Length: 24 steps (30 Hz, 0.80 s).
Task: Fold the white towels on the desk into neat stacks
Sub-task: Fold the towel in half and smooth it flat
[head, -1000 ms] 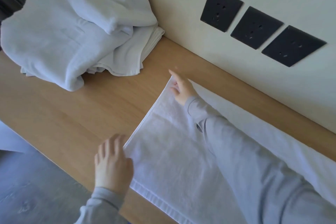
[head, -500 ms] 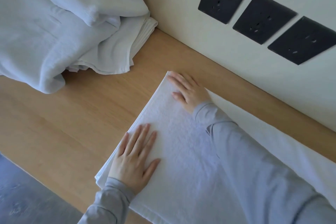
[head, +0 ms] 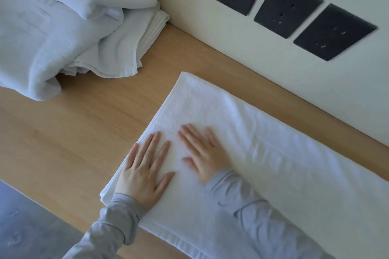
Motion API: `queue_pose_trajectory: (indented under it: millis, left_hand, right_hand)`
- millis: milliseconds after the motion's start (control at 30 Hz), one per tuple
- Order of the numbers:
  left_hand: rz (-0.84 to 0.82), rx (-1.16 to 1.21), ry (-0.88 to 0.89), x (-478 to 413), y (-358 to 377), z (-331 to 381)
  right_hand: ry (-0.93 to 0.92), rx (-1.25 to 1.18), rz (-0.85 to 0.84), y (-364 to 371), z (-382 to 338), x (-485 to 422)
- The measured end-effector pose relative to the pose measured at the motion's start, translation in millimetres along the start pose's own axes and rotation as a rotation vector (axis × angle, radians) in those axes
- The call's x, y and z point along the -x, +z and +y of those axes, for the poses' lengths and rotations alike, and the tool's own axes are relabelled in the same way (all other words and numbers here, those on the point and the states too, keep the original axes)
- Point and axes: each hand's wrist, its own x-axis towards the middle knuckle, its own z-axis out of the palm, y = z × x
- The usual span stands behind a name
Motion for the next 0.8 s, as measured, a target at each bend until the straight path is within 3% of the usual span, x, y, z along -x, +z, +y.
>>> queue_pose_trajectory:
  millis: [200,333,500,600,700,800]
  left_hand:
    - [-0.012,-0.043,-0.008,1,1,0]
    - [-0.011,-0.061,-0.007,1,-2,5]
    - [0.068,-0.004,-0.044,2,-5,36]
    - [0.043,0.017,0.083,4,5,69]
    - [-0.003,-0.021,0.126,3,13,72]
    - [-0.007,-0.043,0.115,4,19,65]
  right_hand:
    - [0.494,0.117,-0.101,-28,146,49]
    - [0.652,0.162,-0.098,-32,140,44]
    - [0.579,0.007,0.165,-25,22,46]
    - [0.494,-0.03,0.117,0,-47,61]
    - [0.464,-0.03,0.026,13,-51,89]
    - [0.549,0.01,-0.002,10,-7,132]
